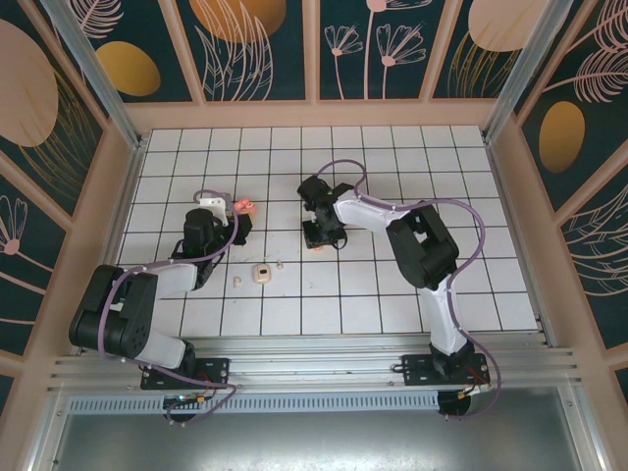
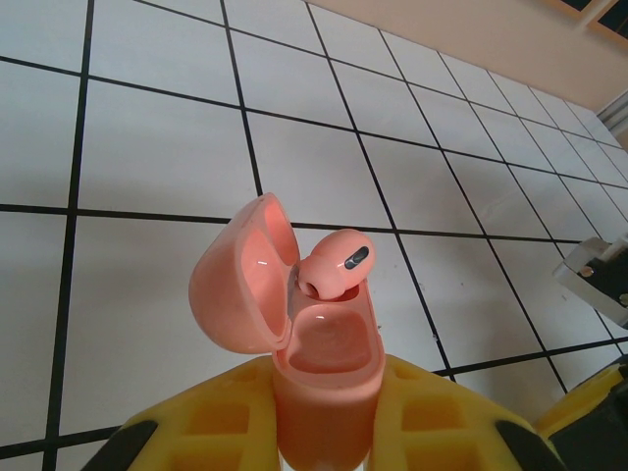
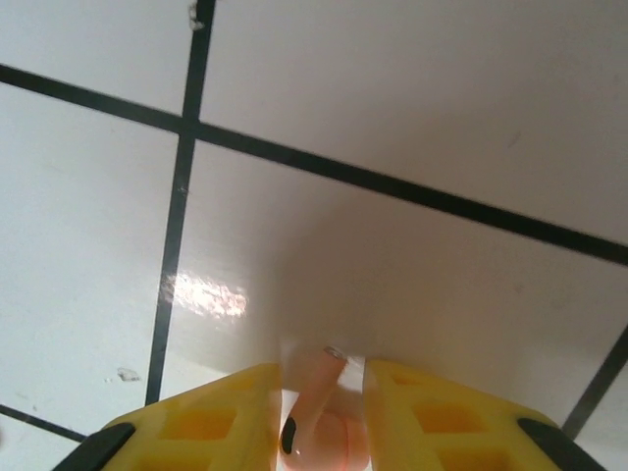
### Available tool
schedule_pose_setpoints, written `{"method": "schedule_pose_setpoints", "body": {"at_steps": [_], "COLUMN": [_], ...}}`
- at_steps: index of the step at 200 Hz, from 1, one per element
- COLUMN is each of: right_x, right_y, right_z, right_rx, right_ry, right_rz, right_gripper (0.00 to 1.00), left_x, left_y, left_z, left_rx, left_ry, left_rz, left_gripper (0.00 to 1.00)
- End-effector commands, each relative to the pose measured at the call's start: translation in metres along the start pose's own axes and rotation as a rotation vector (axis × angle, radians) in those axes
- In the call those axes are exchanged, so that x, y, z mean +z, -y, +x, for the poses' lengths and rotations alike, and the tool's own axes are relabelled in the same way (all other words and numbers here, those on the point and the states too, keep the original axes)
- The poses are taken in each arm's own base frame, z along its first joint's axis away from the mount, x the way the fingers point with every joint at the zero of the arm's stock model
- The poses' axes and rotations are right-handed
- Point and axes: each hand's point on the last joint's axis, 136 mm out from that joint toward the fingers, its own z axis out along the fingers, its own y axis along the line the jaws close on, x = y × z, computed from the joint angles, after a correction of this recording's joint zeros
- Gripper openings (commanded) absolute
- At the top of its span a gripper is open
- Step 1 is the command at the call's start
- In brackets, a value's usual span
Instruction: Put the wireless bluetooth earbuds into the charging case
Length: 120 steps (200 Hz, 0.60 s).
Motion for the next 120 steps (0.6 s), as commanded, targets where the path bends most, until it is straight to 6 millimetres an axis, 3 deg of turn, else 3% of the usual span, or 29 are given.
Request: {"method": "schedule_pose_setpoints", "body": {"at_steps": [1,33,85,103,120], "right_x": [-0.007,-0.017,-0.030,-0.038,-0.051], "right_y": [0.011,0.019,0.051,0.047,0.042], "right_z": [0.025,0.047,0.091,0.090,0.076], "right_rx": [0.050,0.105,0.228,0.229,0.218], "right_ry": [-0.041,-0.046,-0.076,-0.062,-0.019], "right_rz": [0.046,0.059,0.115,0.086,0.063], "right_gripper": [0.26,0.26,0.28,0.32,0.40], "left_x": [-0.001,0.000,-0.003,-0.002,-0.001], "left_y": [0.004,0.005,0.008,0.010,0.011], "left_z": [-0.016,-0.016,-0.021,-0.020,-0.018], "left_rx": [0.031,0.045,0.059,0.061,0.059], "left_ry": [0.036,0.025,0.033,0.028,0.021], "left_rz": [0.008,0.007,0.014,0.025,0.035], "left_gripper": [0.10,0.10,0.10,0.10,0.09]}}
